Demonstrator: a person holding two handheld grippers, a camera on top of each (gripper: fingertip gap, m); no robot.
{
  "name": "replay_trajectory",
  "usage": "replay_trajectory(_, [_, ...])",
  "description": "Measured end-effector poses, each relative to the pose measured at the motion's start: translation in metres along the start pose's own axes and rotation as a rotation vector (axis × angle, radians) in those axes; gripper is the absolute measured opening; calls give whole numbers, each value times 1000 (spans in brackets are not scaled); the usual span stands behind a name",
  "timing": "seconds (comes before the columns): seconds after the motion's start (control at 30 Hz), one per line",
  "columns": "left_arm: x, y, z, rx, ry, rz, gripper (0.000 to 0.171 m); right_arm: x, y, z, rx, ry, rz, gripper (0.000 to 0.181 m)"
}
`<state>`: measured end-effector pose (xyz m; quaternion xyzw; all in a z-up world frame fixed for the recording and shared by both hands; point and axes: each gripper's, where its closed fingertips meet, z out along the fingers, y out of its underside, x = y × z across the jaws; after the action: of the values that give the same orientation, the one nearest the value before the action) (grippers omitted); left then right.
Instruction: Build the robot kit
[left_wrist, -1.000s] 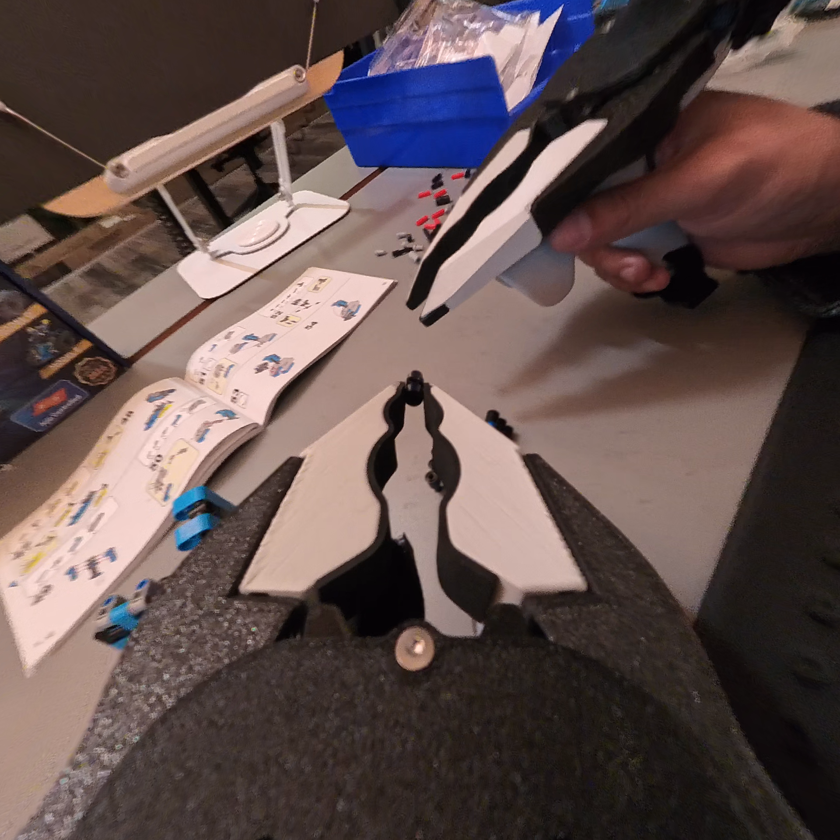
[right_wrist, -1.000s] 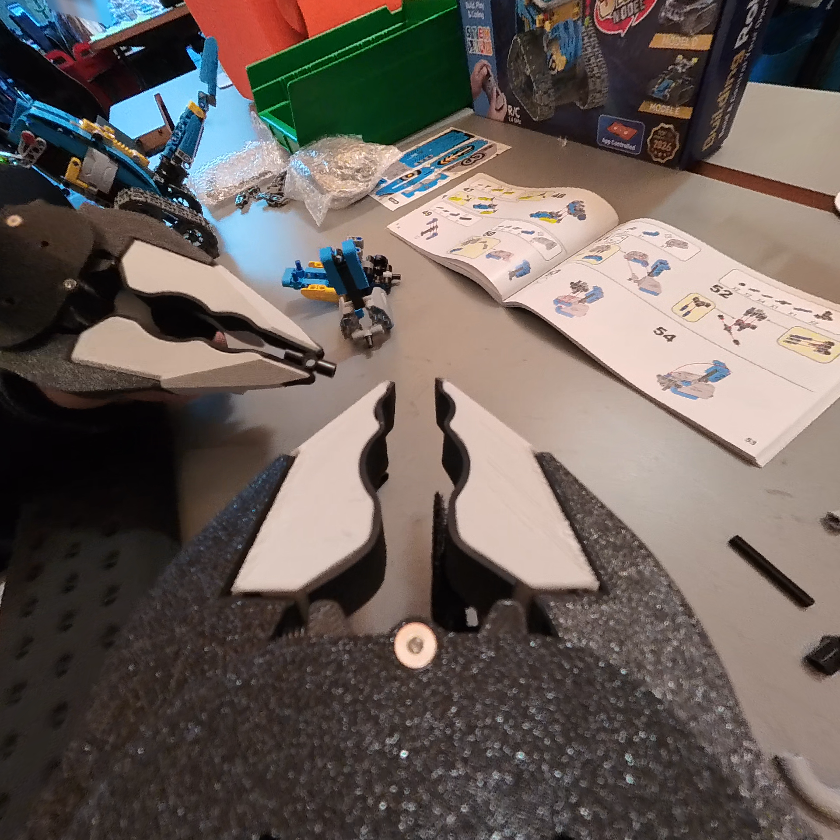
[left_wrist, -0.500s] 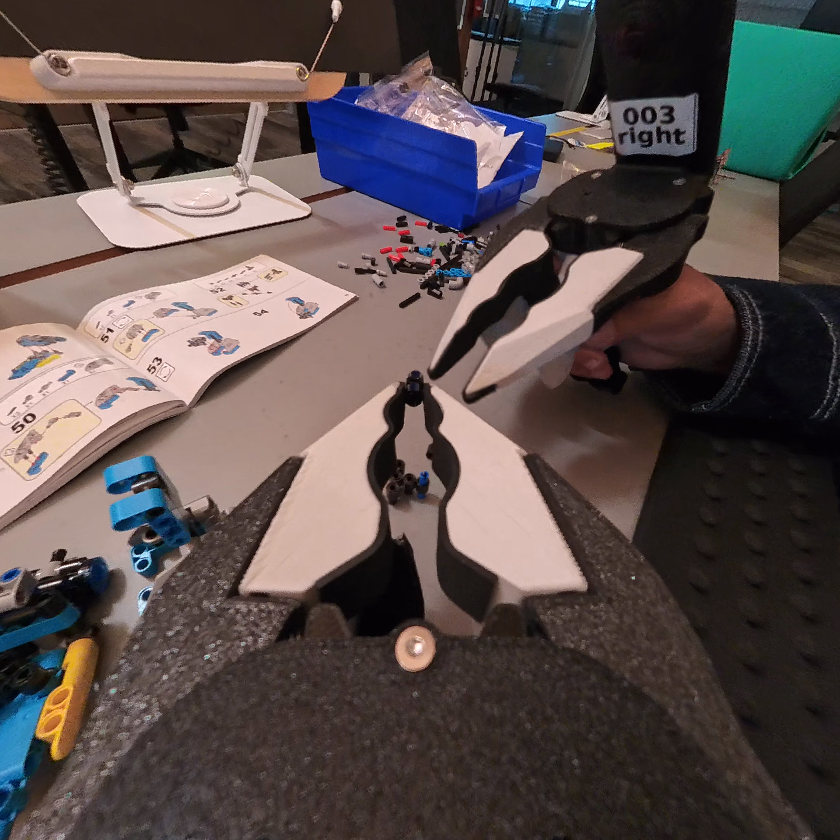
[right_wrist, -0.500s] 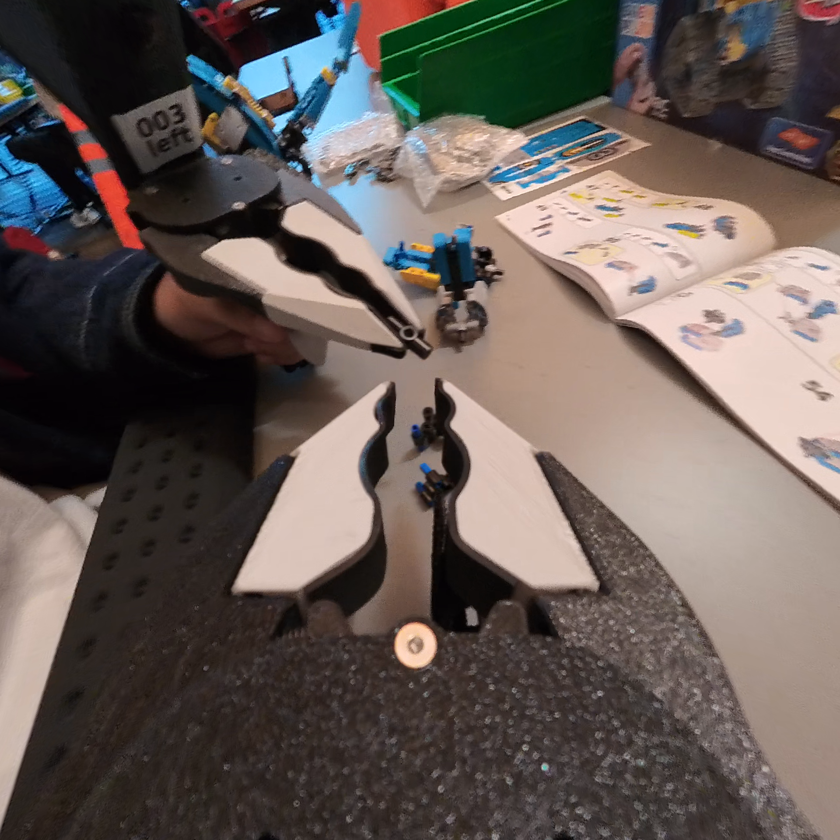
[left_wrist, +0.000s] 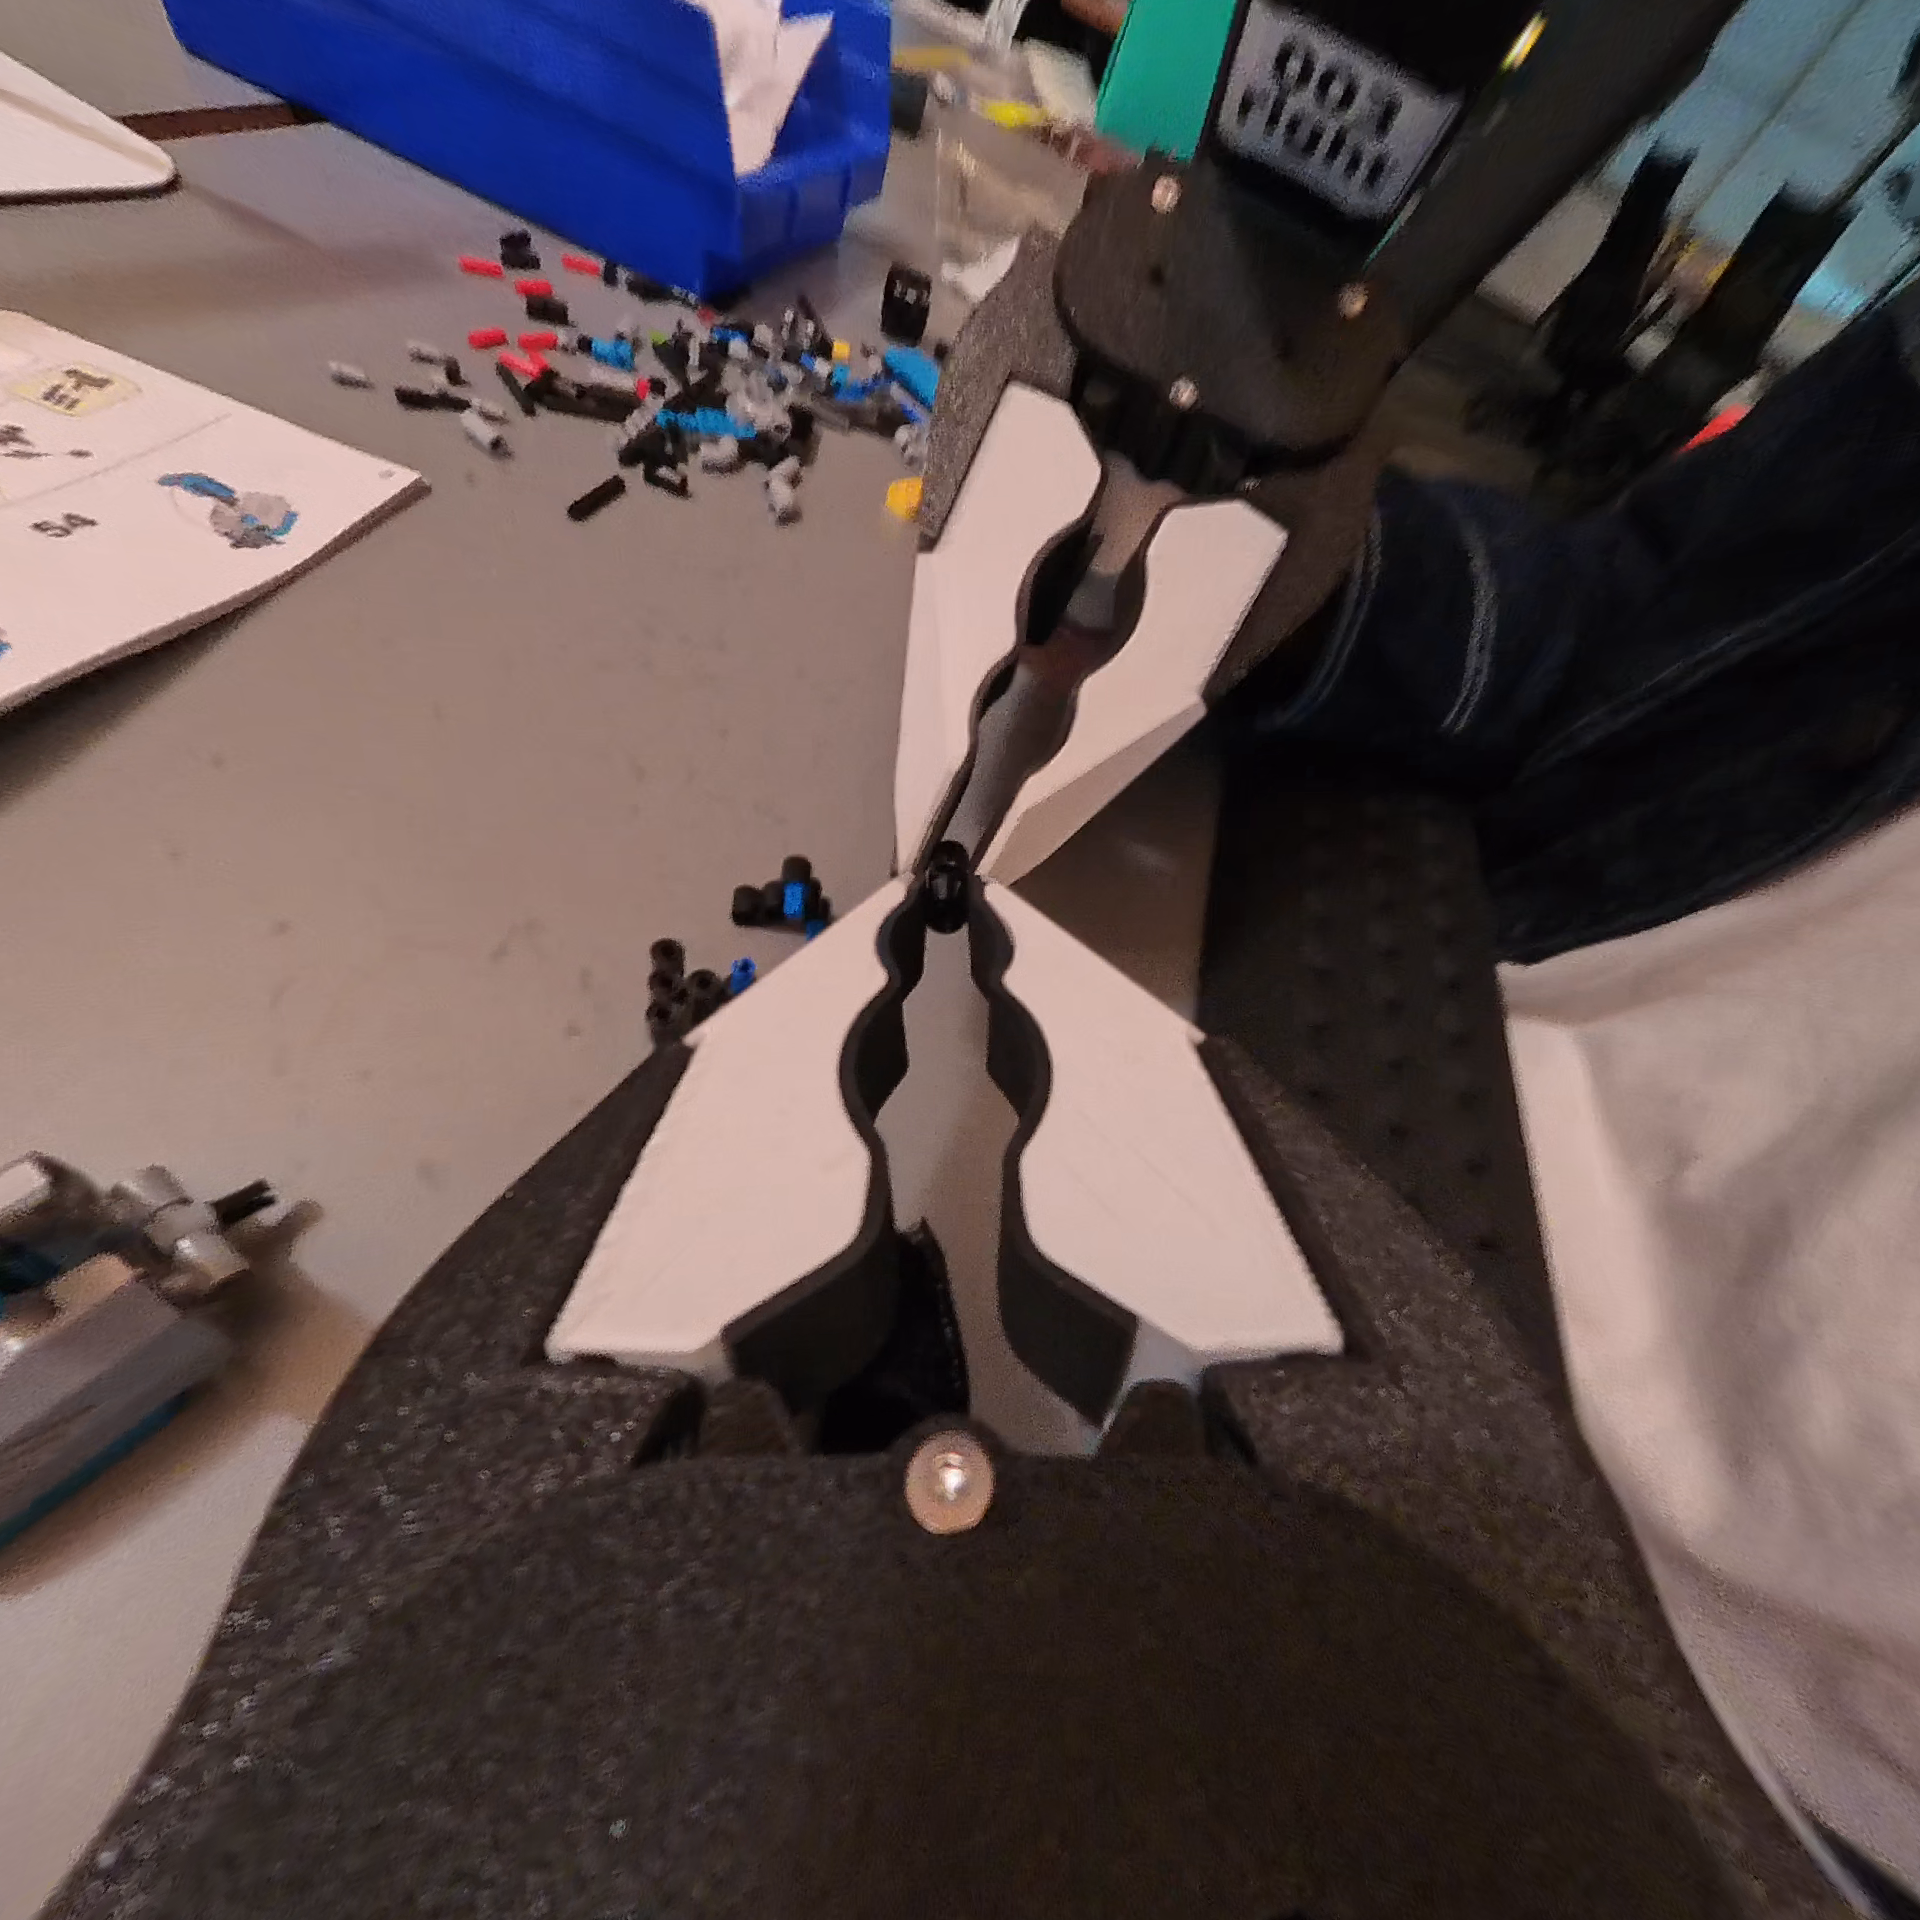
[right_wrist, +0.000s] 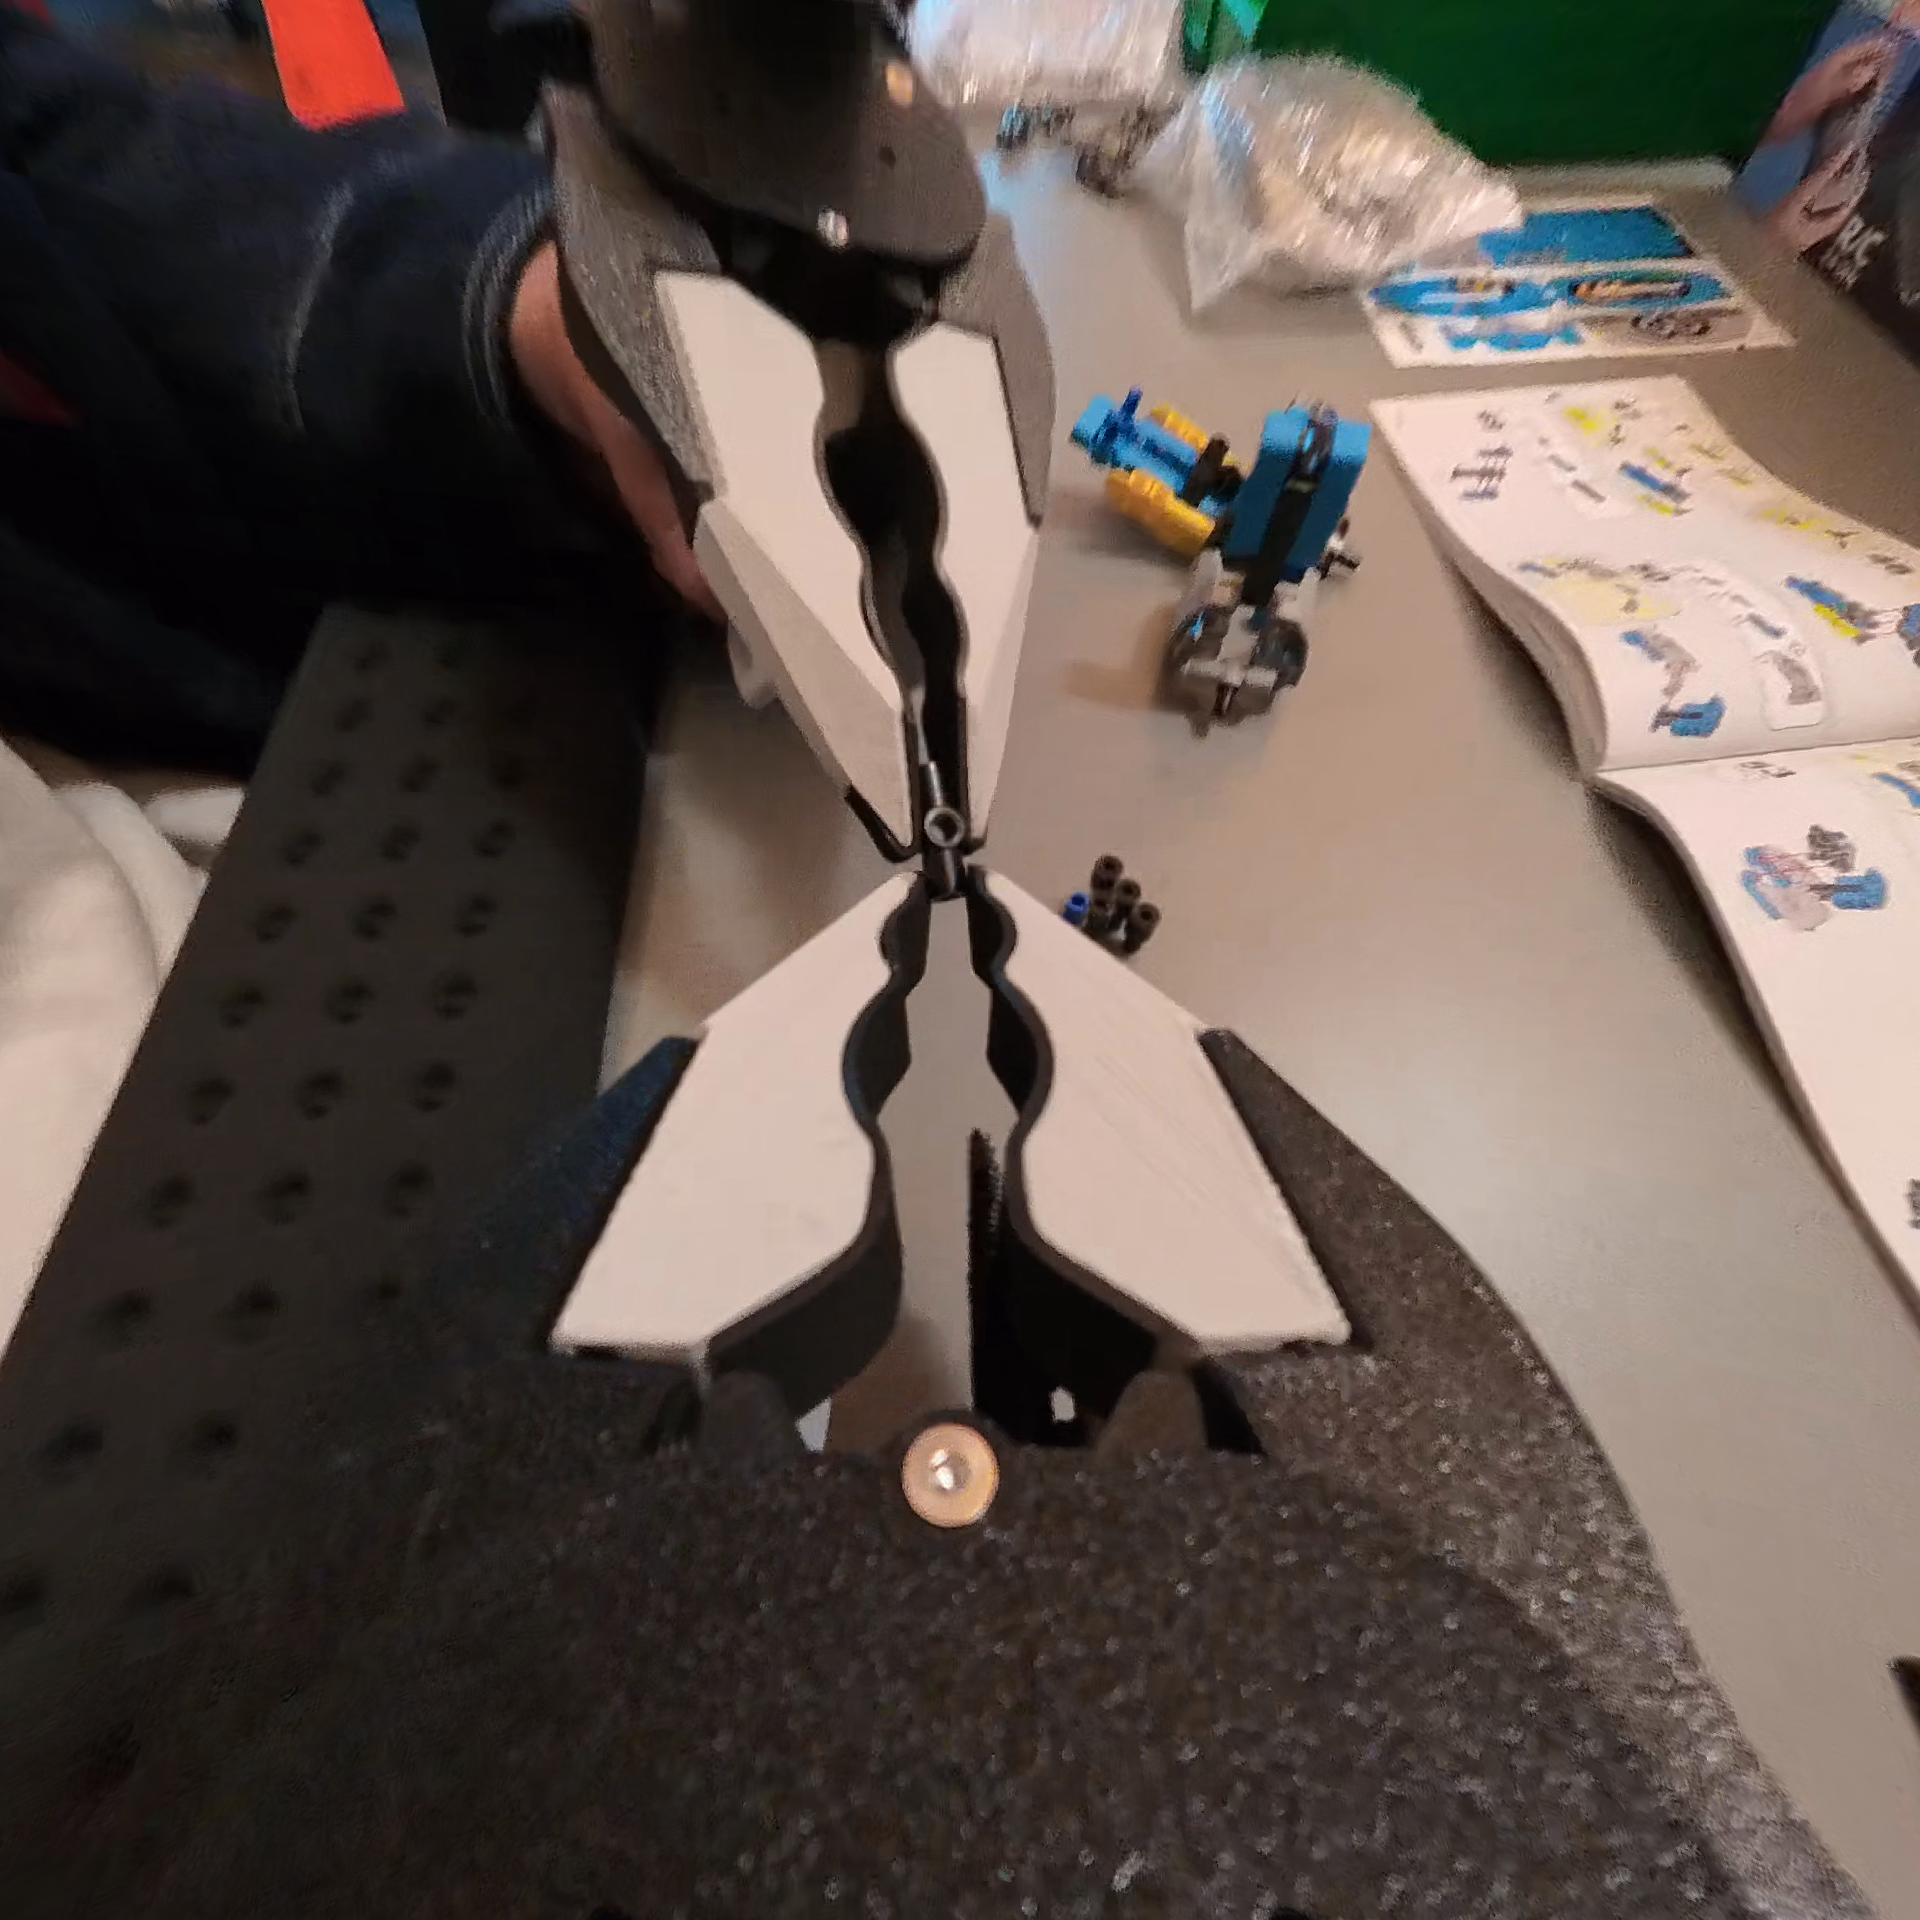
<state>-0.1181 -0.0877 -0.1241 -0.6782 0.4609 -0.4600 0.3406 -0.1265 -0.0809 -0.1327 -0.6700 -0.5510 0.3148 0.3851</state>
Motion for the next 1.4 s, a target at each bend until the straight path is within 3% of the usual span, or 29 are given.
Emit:
replay_trajectory(0.13, [-9,13,4,-82,-82,73,9,2,14,5,-84,32,-28,6])
replay_trajectory(0.37, [-17,9,-3,-60,-123,93,0,11,10,0,-49,41,61,6])
replay_trajectory(0.47, [-32,13,-5,-90,-210,91,1,30,25,-5,-121,157,34,6])
replay_trajectory(0.6, [-49,20,-5,-148,-333,126,16,62,61,-22,-245,319,87,6])
replay_trajectory(0.67, [-51,25,-3,-176,-339,122,24,66,75,-24,-286,325,151,6])
replay_trajectory(0.83, [-56,35,5,-255,-343,102,36,60,73,-17,-284,293,151,6])
replay_trajectory(1.1, [-57,39,15,-305,-343,134,24,55,66,-18,-258,270,156,6])
replay_trajectory(1.4, [-59,5,0,-106,-369,122,24,54,68,-20,-245,250,187,8])
